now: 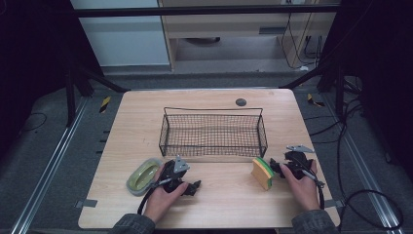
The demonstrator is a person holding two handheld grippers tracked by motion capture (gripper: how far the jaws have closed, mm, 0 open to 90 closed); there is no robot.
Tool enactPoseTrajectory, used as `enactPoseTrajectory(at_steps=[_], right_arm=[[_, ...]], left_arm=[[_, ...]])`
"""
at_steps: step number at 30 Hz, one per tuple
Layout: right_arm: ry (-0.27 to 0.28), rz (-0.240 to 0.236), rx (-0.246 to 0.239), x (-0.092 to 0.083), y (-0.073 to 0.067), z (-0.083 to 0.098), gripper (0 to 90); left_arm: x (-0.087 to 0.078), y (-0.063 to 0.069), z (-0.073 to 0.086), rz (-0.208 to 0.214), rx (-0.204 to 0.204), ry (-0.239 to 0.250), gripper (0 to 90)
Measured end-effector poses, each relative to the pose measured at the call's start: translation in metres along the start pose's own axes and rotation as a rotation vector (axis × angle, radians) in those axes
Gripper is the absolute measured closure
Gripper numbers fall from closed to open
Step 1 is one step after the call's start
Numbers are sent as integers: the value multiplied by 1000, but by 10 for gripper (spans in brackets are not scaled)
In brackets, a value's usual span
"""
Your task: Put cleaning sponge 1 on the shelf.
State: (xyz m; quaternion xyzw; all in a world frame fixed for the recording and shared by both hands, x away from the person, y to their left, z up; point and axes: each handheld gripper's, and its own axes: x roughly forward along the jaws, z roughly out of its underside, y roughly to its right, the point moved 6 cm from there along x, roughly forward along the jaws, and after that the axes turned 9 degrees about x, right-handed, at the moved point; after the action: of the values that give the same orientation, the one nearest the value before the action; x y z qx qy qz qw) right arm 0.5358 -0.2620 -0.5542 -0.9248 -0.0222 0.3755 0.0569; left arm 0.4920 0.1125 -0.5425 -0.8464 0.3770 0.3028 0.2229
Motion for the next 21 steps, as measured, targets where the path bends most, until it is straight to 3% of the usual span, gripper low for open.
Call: enactPoseTrajectory(at_steps=[7,8,11,12,16,18,21], right_arm=[[-6,-54,-63,-2,3,1,5],[-9,-60,-69,-2,3,2,6],[-26,-78,-94,-4,4,2,9],[-46,-85,-98,-5,4,2,11],[-41,-92,-115,-4,3,2,6],[-20,-110,-119,-3,2,3,4],[-16,-108,-115,-3,2,3,4]], left_arm=[[-22,-1,-12,-41,6,45,68],[-27,-3,-15,-75,20,51,67],[-36,-5,-21,-90,42,51,65],[-46,-10,-26,-99,82,14,59],[-62,-23,-34,-87,64,-5,63],[-76,-41,-42,-84,88,-70,63],[-84,-50,-45,-73,83,-86,78]])
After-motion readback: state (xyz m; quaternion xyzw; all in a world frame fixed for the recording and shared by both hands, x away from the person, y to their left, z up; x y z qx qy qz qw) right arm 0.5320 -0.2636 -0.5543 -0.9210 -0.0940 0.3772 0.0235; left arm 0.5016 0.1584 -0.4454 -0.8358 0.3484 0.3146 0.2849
